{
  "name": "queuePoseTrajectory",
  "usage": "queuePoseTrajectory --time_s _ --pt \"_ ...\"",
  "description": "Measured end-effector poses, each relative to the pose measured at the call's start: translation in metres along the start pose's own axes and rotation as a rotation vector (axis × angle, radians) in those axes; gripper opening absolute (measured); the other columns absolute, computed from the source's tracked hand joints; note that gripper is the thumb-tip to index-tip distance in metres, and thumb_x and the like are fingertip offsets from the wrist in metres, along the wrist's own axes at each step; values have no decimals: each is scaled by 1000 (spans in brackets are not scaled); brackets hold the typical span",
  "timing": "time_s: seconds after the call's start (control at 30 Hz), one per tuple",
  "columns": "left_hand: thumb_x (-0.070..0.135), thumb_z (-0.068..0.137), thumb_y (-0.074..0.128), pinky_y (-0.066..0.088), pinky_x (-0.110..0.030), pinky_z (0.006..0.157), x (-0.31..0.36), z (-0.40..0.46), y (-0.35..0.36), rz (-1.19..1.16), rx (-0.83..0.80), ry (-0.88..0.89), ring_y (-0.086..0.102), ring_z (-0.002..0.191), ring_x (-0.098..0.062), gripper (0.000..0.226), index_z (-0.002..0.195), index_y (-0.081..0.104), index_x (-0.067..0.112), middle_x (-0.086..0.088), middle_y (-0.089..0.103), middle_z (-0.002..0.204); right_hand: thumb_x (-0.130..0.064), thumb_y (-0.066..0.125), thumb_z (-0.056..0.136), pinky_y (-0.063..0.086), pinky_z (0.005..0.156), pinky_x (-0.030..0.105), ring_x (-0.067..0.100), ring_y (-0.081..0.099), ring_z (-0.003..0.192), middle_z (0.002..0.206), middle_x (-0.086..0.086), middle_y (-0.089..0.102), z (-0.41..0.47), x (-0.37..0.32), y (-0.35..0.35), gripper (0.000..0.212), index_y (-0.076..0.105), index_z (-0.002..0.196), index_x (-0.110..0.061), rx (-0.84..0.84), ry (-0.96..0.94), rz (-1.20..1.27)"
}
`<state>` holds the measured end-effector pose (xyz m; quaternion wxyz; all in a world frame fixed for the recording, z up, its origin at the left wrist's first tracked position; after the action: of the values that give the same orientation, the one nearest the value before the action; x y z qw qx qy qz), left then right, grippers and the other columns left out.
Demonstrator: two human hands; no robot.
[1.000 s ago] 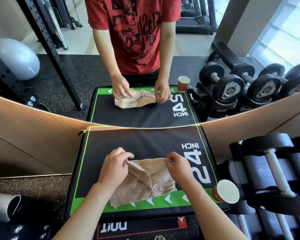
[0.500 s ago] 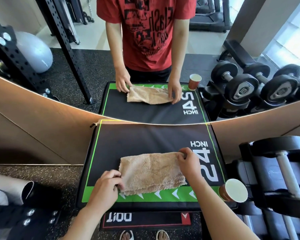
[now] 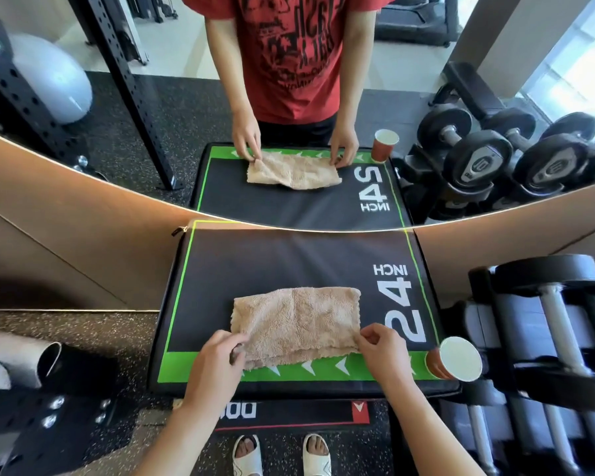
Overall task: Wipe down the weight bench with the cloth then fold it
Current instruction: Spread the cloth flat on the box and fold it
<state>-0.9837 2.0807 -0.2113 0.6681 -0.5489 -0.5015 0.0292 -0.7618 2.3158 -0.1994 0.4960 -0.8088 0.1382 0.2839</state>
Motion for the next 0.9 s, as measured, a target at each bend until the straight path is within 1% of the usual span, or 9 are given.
queuePoseTrajectory --time_s 0.13,0.23,0.37,0.43,0.5,0.6,0.7,0.8,0.9 --pt "0 86 78 56 -23 67 -4 0 4 -68 31 4 63 81 2 31 103 78 26 21 64 97 -29 74 88 42 55 20 7 63 69 77 -8 69 1 -5 0 10 67 83 -24 -47 -23 27" --pt "-8 83 76 56 -23 70 -5 2 0 -159 85 -9 65 86 -4 38 98 80 27 20 67 94 -25 74 88 39 57 17 6 59 72 91 -7 61 4 -2 6 14 62 83 -25 -46 -75 -61" --pt "-7 85 75 54 -21 68 -7 4 -11 -247 155 -59 66 81 -12 37 92 79 30 14 69 89 -28 71 92 48 57 29 16 63 70 81 -4 67 8 6 -4 13 60 87 -24 -63 -45 26" --pt "-6 85 75 52 -16 65 -9 4 -14 -242 111 -94 66 80 -10 38 90 78 32 11 69 89 -25 72 92 47 57 29 16 61 66 81 -2 69 9 13 -12 13 59 90 -24 -110 -39 63" --pt "-5 84 75 54 -18 65 -11 1 -12 -185 -10 -123 66 75 -7 41 89 75 36 9 67 90 -24 74 90 47 56 26 13 61 66 83 -1 69 9 21 -17 17 57 93 -26 -150 -23 24" --pt "5 84 75 58 -27 69 -11 -1 -11 -67 -130 -153 66 71 -4 36 86 71 40 13 66 91 -32 77 84 48 59 25 8 63 71 81 -8 67 9 25 -21 22 56 91 -29 -163 -16 -184" --pt "14 87 75 58 -32 69 -4 8 -16 -83 -18 -182 66 71 -1 23 88 69 37 16 69 87 -32 74 83 45 60 24 4 60 75 86 -12 62 9 9 -18 17 58 90 -28 -31 -103 -215" --pt "25 91 74 57 -33 71 6 25 -15 -79 70 -170 65 73 -3 12 90 65 32 17 69 86 -30 66 91 51 69 31 7 58 81 95 -11 58 20 -10 -8 12 58 98 -26 66 -148 -162" --pt "39 91 73 54 -36 74 8 46 -6 -86 87 -211 65 82 -13 21 99 58 27 13 68 91 -36 59 97 54 69 35 9 60 80 96 -9 61 37 -21 1 12 57 101 -25 81 -102 -85"
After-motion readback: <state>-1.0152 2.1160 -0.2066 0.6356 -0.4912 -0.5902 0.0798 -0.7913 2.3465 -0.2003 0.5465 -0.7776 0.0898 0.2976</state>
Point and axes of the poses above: each hand's wrist, its own z-axis towards the middle knuckle, its own y-axis out of the palm, x = y × z, the point moved 2 cm from there along z, towards the middle knuckle
